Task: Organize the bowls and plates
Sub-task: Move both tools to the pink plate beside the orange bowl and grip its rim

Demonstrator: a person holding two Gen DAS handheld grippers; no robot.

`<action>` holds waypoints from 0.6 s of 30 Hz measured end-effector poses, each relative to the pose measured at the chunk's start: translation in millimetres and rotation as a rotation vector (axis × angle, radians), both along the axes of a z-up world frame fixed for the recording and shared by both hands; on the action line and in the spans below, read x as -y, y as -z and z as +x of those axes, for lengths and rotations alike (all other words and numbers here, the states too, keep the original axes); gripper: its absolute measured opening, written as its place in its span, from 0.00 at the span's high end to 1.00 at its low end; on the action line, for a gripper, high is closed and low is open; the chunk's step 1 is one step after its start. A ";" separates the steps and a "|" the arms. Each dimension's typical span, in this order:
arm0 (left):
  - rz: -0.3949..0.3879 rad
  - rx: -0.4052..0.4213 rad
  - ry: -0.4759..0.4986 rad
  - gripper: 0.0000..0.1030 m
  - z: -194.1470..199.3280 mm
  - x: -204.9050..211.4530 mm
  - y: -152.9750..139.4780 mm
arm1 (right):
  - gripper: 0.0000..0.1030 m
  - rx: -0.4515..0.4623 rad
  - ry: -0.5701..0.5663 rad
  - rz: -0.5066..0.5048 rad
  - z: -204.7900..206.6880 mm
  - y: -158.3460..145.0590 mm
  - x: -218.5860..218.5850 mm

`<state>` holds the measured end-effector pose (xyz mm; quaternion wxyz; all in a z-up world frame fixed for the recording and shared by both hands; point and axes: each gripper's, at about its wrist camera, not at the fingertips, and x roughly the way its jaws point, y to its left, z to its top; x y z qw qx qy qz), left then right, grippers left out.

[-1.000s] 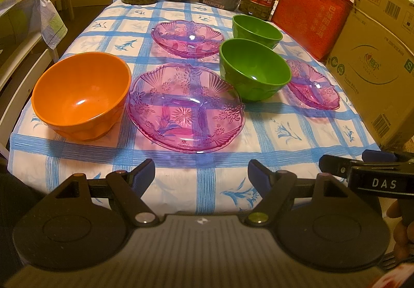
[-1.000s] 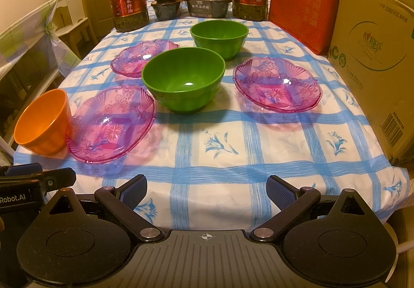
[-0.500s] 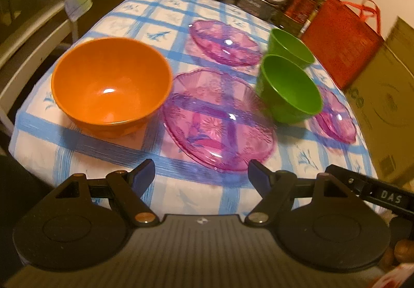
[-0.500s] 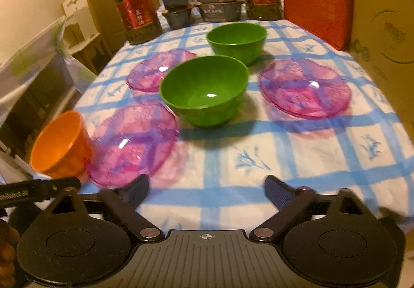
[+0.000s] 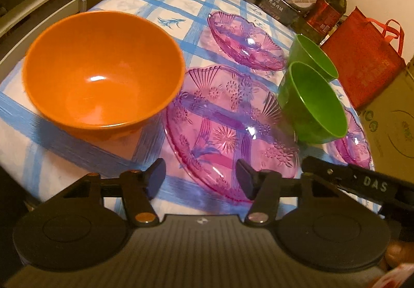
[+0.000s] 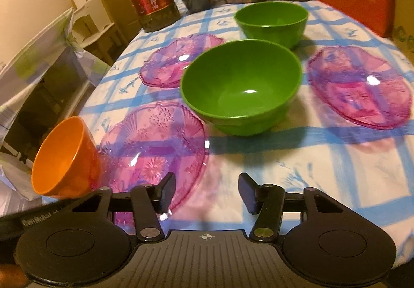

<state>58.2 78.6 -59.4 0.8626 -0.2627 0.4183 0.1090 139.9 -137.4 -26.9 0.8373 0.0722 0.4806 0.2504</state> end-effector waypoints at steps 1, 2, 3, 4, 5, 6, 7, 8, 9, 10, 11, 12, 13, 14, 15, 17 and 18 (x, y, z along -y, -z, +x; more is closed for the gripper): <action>-0.004 0.000 -0.003 0.51 2.9 -0.1 2.4 | 0.55 -0.007 -0.005 0.001 4.2 3.1 -2.8; -0.005 -0.001 -0.006 0.53 4.6 0.3 4.5 | 0.58 -0.013 -0.009 0.003 7.5 5.8 -5.2; -0.005 -0.002 -0.010 0.54 5.9 0.5 6.5 | 0.60 -0.019 -0.012 0.005 11.0 8.0 -7.2; -0.005 0.000 -0.013 0.58 7.0 0.5 8.2 | 0.61 -0.025 -0.015 0.006 13.7 10.6 -9.2; -0.002 0.002 -0.016 0.61 7.8 0.6 9.6 | 0.64 -0.030 -0.017 0.008 16.5 12.8 -10.4; 0.005 0.003 -0.018 0.63 8.7 1.3 10.2 | 0.67 -0.033 -0.018 0.008 18.7 15.2 -11.7; 0.016 0.004 -0.020 0.65 9.3 1.7 10.4 | 0.69 -0.037 -0.019 0.005 20.9 16.9 -12.8; 0.026 0.007 -0.022 0.67 9.5 1.8 10.4 | 0.72 -0.040 -0.018 0.002 22.9 18.8 -13.2; 0.030 0.009 -0.027 0.68 8.8 1.6 10.1 | 0.75 -0.043 -0.017 0.003 23.9 19.7 -13.6; 0.033 0.009 -0.033 0.71 9.2 0.2 10.0 | 0.77 -0.046 -0.015 0.001 25.2 21.2 -13.1; 0.037 0.007 -0.037 0.73 9.5 -0.5 10.3 | 0.83 -0.046 -0.013 0.000 26.1 22.1 -13.7; 0.040 0.004 -0.038 0.75 9.5 -1.1 10.7 | 0.89 -0.046 -0.010 0.000 26.6 22.7 -13.4; 0.043 0.000 -0.038 0.78 9.7 -1.5 10.8 | 0.90 -0.049 -0.010 0.006 26.5 23.4 -12.8; 0.048 -0.004 -0.038 0.80 9.4 -1.8 10.7 | 0.91 -0.049 -0.009 0.010 25.7 23.5 -11.5; 0.051 -0.006 -0.037 0.81 8.6 -2.1 10.3 | 0.91 -0.046 -0.008 0.008 25.0 22.6 -12.8; 0.056 -0.009 -0.032 0.85 6.6 -2.0 9.0 | 0.91 -0.044 -0.006 0.004 21.4 20.5 -11.2; 0.059 -0.008 -0.028 0.85 5.2 -1.7 7.8 | 0.91 -0.044 -0.003 0.005 19.3 19.2 -9.5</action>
